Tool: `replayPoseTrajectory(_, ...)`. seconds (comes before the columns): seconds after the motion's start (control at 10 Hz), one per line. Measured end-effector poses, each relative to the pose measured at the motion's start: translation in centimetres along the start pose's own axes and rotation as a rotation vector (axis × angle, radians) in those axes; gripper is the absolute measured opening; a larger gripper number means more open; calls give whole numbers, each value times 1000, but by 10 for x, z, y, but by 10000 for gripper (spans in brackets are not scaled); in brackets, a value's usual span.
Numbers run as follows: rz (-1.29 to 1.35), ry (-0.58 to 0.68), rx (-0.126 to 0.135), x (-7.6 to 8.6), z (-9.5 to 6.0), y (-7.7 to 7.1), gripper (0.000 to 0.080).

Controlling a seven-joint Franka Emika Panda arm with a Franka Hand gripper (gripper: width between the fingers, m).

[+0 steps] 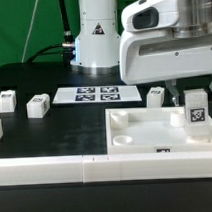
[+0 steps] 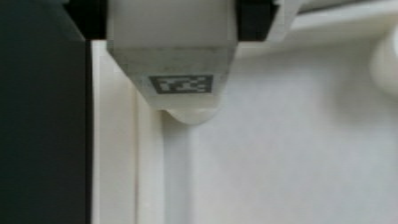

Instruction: Assemble one leg

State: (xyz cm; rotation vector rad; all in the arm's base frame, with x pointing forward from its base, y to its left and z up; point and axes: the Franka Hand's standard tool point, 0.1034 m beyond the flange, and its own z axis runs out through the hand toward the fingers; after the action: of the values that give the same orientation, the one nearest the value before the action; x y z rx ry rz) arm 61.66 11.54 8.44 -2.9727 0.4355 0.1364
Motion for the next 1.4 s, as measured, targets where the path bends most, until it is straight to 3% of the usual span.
replayPoseTrajectory(0.6,806,9,3,-1,1,-4,292)
replayPoseTrajectory(0.8,897,5,10,0,1,-3,292)
replayPoseTrajectory(0.9,914,3,11,0,1,-4,367)
replayPoseTrajectory(1.0,892,4,10,0,1,-4,367)
replayPoseTrajectory(1.2,851,4,10,-1,1,-5,616)
replayPoseTrajectory(1.4,654,8,0,-2,2,-6,643)
